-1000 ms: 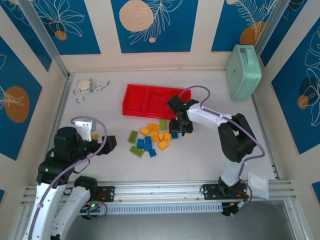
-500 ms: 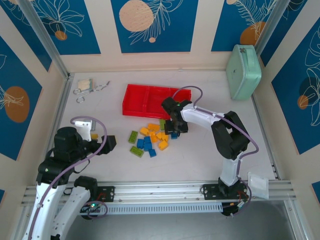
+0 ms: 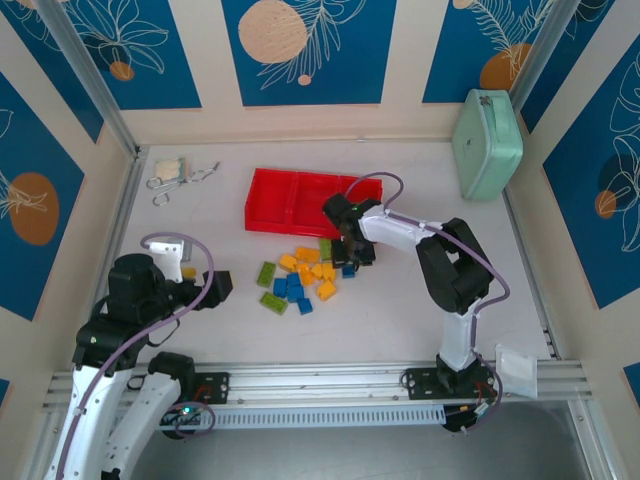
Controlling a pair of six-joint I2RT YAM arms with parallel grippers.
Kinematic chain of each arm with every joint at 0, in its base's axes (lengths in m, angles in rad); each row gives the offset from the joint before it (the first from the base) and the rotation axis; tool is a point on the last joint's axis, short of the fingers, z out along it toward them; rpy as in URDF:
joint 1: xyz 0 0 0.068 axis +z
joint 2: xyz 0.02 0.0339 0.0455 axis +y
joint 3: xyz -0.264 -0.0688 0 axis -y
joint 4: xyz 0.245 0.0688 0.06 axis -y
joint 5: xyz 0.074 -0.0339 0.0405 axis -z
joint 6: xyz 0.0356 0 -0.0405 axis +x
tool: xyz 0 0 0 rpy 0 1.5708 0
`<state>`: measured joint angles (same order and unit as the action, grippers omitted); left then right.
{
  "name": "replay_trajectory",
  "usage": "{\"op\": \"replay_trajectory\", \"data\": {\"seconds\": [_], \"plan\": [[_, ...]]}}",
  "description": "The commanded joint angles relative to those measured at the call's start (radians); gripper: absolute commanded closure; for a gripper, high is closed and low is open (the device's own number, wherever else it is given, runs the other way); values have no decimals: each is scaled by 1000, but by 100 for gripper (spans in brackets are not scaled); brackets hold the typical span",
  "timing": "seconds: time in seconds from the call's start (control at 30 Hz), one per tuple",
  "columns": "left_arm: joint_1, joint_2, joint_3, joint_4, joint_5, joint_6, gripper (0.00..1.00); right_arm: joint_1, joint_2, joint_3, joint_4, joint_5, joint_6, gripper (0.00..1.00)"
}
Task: Sort the legos into containers by color
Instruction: Pick up the lego from the center of the table, then place the lego in the container.
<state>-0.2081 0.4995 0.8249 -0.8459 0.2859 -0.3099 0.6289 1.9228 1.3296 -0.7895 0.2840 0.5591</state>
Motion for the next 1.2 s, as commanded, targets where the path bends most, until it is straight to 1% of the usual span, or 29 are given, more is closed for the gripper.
{"op": "replay_trajectory", "data": {"seconds": [0.0,0.23,0.4,0.47,0.67,0.83,0.97,1.03,1.17], "plan": [[-4,1,-4,8,-11,-8,1,-5,26,-26,-6,-3,17,49],[-3,-12,-10,16,-3,-5,1,-5,31,-25,-12,15,15,54],[-3,-18,-12,19,-7,-5,1,17,1,-3,-50,57,13,66],[-4,-17,-12,19,-7,-6,1,32,-31,15,-68,73,12,69],[-4,-17,-13,21,-4,-5,1,64,-149,91,-87,96,19,71],[-4,-19,-13,22,-2,-4,0,49,-212,147,4,65,36,71],[-4,-16,-14,24,0,-3,1,2,-170,186,96,-10,55,71],[-4,-17,-14,24,1,-4,1,-24,-118,229,124,-52,66,72],[-3,-22,-15,24,1,-4,1,-49,8,361,124,-108,70,74]]}}
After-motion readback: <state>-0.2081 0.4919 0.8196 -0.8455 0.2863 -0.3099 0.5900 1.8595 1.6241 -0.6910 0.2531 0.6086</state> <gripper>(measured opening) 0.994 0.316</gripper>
